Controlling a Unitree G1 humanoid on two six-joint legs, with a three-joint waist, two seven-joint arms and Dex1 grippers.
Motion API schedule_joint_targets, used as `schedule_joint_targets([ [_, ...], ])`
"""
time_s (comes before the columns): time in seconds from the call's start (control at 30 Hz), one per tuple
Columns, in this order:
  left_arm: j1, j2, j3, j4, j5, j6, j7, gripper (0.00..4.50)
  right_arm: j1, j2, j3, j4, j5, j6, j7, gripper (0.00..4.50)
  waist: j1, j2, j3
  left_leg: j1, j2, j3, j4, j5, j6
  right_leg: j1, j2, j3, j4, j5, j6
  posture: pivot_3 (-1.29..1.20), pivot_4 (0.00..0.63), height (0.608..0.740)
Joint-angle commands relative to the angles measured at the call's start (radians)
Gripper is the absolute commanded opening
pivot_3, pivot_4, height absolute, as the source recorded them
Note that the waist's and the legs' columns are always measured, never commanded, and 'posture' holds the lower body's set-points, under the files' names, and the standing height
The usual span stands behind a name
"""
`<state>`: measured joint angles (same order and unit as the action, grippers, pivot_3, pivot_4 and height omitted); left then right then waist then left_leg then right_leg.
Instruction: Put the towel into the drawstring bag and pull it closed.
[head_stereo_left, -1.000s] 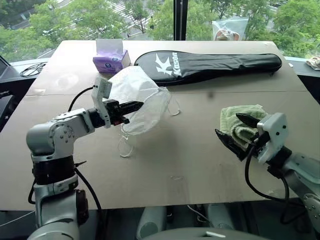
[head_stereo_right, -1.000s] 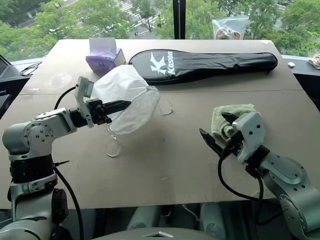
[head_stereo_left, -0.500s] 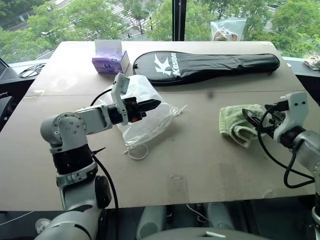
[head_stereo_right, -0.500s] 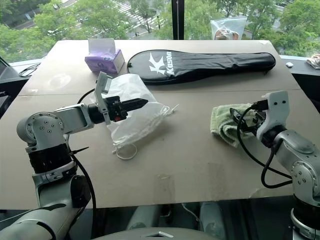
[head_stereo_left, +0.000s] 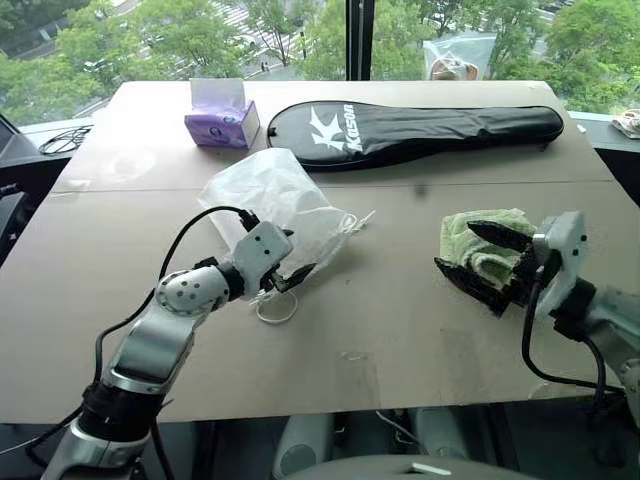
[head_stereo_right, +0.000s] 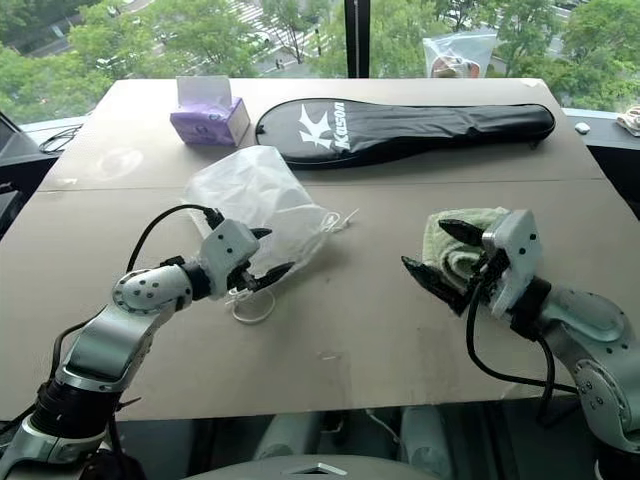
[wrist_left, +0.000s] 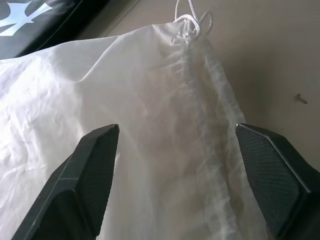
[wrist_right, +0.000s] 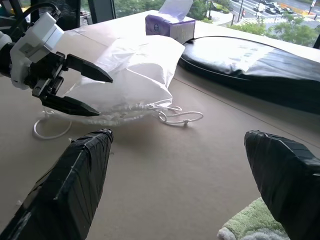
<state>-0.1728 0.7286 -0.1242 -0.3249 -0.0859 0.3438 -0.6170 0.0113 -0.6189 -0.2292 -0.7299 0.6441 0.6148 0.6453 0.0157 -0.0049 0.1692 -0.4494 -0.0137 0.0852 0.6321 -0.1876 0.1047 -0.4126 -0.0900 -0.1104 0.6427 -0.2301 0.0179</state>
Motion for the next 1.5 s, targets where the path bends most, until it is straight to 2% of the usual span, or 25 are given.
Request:
schedule_joint_targets([
  [0.03, 0.006, 0.003, -0.030, 0.051, 0.151, -0.128, 0.072, 3.86, 0.022, 0.001, 0.002, -0.050, -0.014, -0.039, -0.019, 4.50, 0.000, 0.000, 0.000, 0.000, 0.000, 0.000, 0.000, 0.000, 0.000, 0.000, 0.000, 0.000, 0.000, 0.000, 0.000, 0.00, 0.150, 0.740],
  [0.2, 0.020, -0.023, -0.076, 0.106, 0.313, -0.231, 0.165, 3.86, 0.061, 0.005, 0.008, -0.071, -0.013, -0.052, -0.036, 4.50, 0.001, 0.000, 0.000, -0.001, 0.000, 0.000, -0.001, 0.002, -0.003, -0.001, 0.000, 0.000, 0.000, 0.002, -0.004, 0.00, 0.150, 0.740],
  [0.47, 0.030, -0.101, -0.101, 0.199, 0.508, -0.344, 0.344, 3.86, 0.061, -0.004, 0.019, -0.053, -0.014, -0.061, -0.030, 4.50, 0.002, 0.000, 0.000, 0.000, 0.000, 0.000, 0.000, -0.001, 0.001, 0.000, -0.001, -0.001, 0.000, 0.000, 0.000, 0.00, 0.150, 0.740],
  [0.53, 0.042, -0.115, -0.091, 0.201, 0.498, -0.379, 0.351, 3.86, 0.059, -0.006, 0.021, -0.053, -0.012, -0.059, -0.028, 4.50, 0.002, 0.001, -0.001, 0.000, 0.000, 0.000, 0.000, -0.001, 0.001, 0.000, -0.001, -0.001, 0.000, 0.000, 0.000, 0.00, 0.150, 0.740],
  [0.63, 0.084, -0.155, -0.066, 0.164, 0.410, -0.400, 0.313, 3.86, 0.050, -0.008, 0.027, -0.052, -0.012, -0.053, -0.030, 4.50, 0.001, 0.001, -0.001, 0.000, 0.000, 0.000, 0.000, -0.001, 0.001, 0.000, -0.001, -0.001, 0.000, 0.000, -0.001, 0.00, 0.150, 0.740],
  [0.8, 0.086, -0.196, -0.029, 0.165, 0.381, -0.333, 0.295, 3.86, 0.044, -0.009, 0.038, -0.057, -0.011, -0.047, -0.034, 4.50, 0.002, 0.001, -0.001, 0.000, 0.000, 0.000, 0.000, -0.001, 0.001, 0.000, -0.001, -0.002, 0.000, 0.000, 0.000, 0.00, 0.150, 0.740],
  [1.03, 0.046, -0.162, -0.065, 0.224, 0.593, -0.360, 0.394, 3.86, 0.047, -0.009, 0.048, -0.066, -0.013, -0.046, -0.048, 4.50, 0.002, 0.001, -0.001, 0.000, 0.000, 0.000, 0.000, -0.001, 0.001, 0.001, -0.001, -0.002, 0.000, 0.000, 0.000, 0.00, 0.150, 0.740],
  [1.2, -0.026, -0.198, -0.097, 0.292, 0.690, -0.348, 0.471, 3.86, 0.048, -0.011, 0.050, -0.076, -0.011, -0.039, -0.059, 4.50, 0.002, 0.001, -0.001, 0.000, 0.000, -0.001, 0.000, -0.001, 0.001, 0.001, -0.001, -0.003, 0.000, 0.000, 0.000, 0.00, 0.150, 0.740],
  [1.3, -0.047, -0.236, -0.100, 0.310, 0.687, -0.327, 0.465, 3.86, 0.048, -0.012, 0.052, -0.081, -0.012, -0.037, -0.065, 4.50, 0.002, 0.001, -0.001, 0.000, 0.000, -0.001, 0.001, -0.001, 0.001, 0.001, -0.001, -0.003, 0.000, 0.001, 0.001, 0.00, 0.150, 0.740],
  [1.4, -0.057, -0.385, -0.008, 0.271, 0.471, -0.115, 0.362, 3.86, 0.046, -0.014, 0.054, -0.086, -0.011, -0.035, -0.073, 4.50, 0.005, 0.002, -0.001, 0.000, 0.000, -0.001, 0.001, -0.001, 0.001, 0.001, -0.001, -0.003, 0.000, 0.003, 0.004, 0.00, 0.150, 0.740],
  [1.5, -0.068, -0.437, 0.021, 0.229, 0.374, -0.039, 0.283, 3.86, 0.045, -0.016, 0.056, -0.086, -0.011, -0.035, -0.076, 4.50, 0.008, 0.001, -0.002, 0.000, 0.000, -0.002, 0.003, -0.001, 0.001, 0.002, -0.001, -0.004, 0.000, 0.002, 0.004, 0.00, 0.150, 0.740],
])
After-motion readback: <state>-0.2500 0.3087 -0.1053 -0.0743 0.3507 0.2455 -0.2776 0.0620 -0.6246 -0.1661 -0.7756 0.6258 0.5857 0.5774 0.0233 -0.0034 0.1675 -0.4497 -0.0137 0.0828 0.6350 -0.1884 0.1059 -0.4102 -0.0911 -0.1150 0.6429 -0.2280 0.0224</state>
